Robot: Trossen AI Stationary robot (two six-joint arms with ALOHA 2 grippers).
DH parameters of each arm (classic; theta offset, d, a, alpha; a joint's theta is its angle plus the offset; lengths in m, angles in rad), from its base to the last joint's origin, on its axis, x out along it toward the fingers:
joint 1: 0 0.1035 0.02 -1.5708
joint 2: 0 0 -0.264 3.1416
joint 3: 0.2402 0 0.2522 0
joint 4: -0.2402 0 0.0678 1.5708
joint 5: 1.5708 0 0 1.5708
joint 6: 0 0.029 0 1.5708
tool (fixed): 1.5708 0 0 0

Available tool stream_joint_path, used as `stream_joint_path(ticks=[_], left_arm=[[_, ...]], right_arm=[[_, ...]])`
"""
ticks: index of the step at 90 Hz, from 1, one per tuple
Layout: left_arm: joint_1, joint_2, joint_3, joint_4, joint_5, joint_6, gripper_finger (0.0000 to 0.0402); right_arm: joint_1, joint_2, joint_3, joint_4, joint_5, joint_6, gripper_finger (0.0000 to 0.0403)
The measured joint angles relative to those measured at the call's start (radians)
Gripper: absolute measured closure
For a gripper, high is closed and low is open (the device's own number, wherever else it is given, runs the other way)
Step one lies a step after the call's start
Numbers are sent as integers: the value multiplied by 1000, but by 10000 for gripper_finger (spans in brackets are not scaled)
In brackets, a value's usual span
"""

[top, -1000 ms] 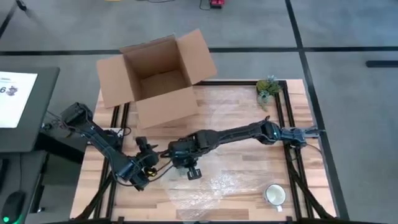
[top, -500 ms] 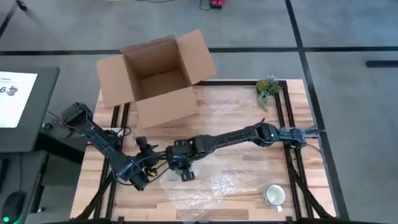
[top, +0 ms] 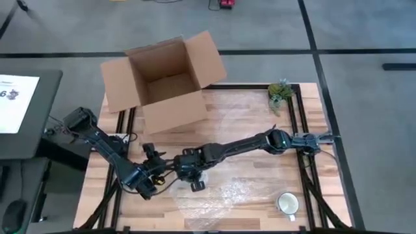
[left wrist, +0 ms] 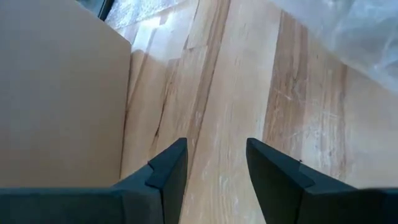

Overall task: Wrap mug
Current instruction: Wrap the green patterned mug with the bubble wrap

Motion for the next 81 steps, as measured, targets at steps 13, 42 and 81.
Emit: stream_joint_path(ticks=[13,42,81], left_arm=[[0,0,0,-1,0,-1,258],[-6,0,0,-11,0,-12,258],[-8,0,0,-1,1,-24,258]], right_arm=[[31,-63,37,-53,13,-7,403],[208,-133,19,-288,113,74,403],[407,-126,-425,10,75,217,277]])
